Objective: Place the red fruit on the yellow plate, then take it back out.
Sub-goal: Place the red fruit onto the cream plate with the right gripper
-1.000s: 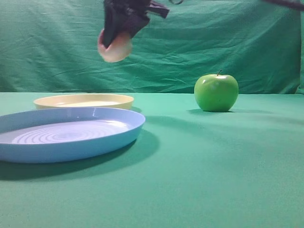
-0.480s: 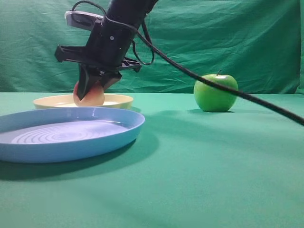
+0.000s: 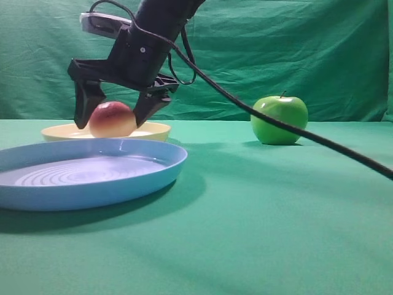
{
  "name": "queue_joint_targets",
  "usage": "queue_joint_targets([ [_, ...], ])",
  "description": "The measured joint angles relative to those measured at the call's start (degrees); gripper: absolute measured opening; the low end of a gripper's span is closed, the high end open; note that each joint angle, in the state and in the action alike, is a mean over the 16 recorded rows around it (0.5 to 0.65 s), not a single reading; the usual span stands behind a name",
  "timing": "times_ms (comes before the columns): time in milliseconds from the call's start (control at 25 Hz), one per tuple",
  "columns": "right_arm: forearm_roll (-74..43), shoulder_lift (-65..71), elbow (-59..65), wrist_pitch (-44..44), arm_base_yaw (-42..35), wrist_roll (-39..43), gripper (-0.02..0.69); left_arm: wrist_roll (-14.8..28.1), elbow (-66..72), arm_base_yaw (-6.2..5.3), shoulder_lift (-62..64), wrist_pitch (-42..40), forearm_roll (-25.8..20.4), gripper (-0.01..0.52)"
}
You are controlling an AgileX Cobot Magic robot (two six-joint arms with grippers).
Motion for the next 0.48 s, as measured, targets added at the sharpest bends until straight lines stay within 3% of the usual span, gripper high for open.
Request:
queue_joint_targets([
  [160,-1.9,-3.4,-0.6,4.0,-0.8,0.7,0.516,0.0,0.0,0.00,0.0,0.0,0.0,0.000],
  [480,-4.9,-12.8,-1.5,15.8,-2.6,5.5,0.203,0.0,0.0,0.00,0.0,0.0,0.0,0.000],
])
